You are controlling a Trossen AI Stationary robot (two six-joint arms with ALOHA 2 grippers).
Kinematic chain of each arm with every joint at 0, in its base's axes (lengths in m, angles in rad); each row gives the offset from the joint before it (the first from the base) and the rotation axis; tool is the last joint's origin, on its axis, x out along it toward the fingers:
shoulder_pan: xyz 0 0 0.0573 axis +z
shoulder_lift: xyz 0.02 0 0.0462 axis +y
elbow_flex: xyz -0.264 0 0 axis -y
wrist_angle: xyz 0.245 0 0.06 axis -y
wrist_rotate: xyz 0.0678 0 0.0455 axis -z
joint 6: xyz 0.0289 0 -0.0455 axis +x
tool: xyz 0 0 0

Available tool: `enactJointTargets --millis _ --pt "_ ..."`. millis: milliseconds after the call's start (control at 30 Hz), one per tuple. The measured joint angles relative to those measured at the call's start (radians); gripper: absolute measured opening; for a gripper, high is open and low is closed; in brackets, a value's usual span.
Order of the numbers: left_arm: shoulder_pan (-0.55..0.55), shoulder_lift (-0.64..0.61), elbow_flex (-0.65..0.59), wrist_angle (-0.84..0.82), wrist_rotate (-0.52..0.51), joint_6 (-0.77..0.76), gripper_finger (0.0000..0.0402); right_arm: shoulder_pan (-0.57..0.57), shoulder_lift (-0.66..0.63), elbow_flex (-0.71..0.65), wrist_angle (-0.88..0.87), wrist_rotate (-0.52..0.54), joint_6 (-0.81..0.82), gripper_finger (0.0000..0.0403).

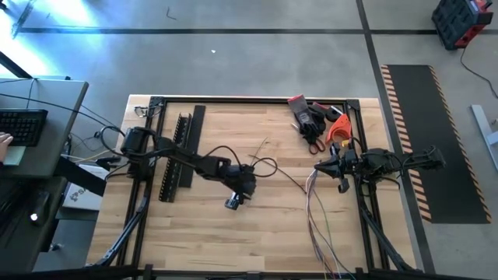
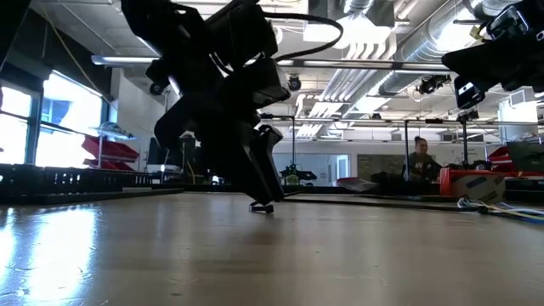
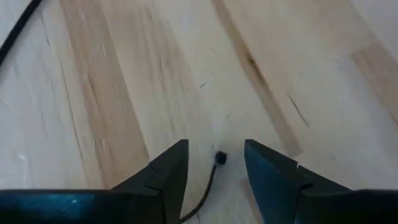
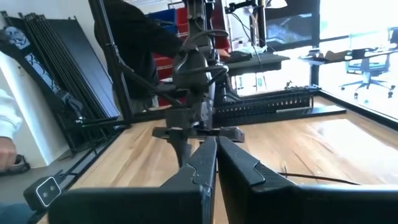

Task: Ziptie cables
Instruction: Prepare the left black zip tie

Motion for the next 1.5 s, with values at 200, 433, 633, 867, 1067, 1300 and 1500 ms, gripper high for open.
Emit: enactJointTargets --millis 200,433,633,867,1067,1300,1500 --pt "0.017 0.036 0.003 0.000 0.008 -0.003 0.0113 0.000 0.000 0.000 0.000 0.000 0.016 0.0000" --pt "0.014 0.044 0.003 0.013 0.001 -0.027 0.0033 0.000 0.000 0.000 0.000 0.000 0.016 0.0000" --pt "0.002 0.003 -0.008 0.116 -0.020 -0.079 0.0004 0.000 0.000 0.000 0.004 0.000 0.016 0.0000" --pt "-0.003 -0.209 -0.110 0.352 -0.189 -0.051 0.0002 0.000 0.000 0.000 0.005 -0.001 0.044 0.0000" --pt "-0.004 -0.337 -0.336 0.686 -0.233 -0.071 0.0001 0.000 0.000 0.000 0.005 -0.001 0.061 0.0000" --pt "-0.077 -0.222 -0.503 0.975 -0.224 -0.116 0.0000 0.000 0.000 0.000 0.005 -0.001 0.050 0.0000" --pt "-0.145 -0.075 -0.478 1.039 -0.223 -0.117 0.0000 0.000 0.000 0.000 0.005 0.019 0.051 0.0000"
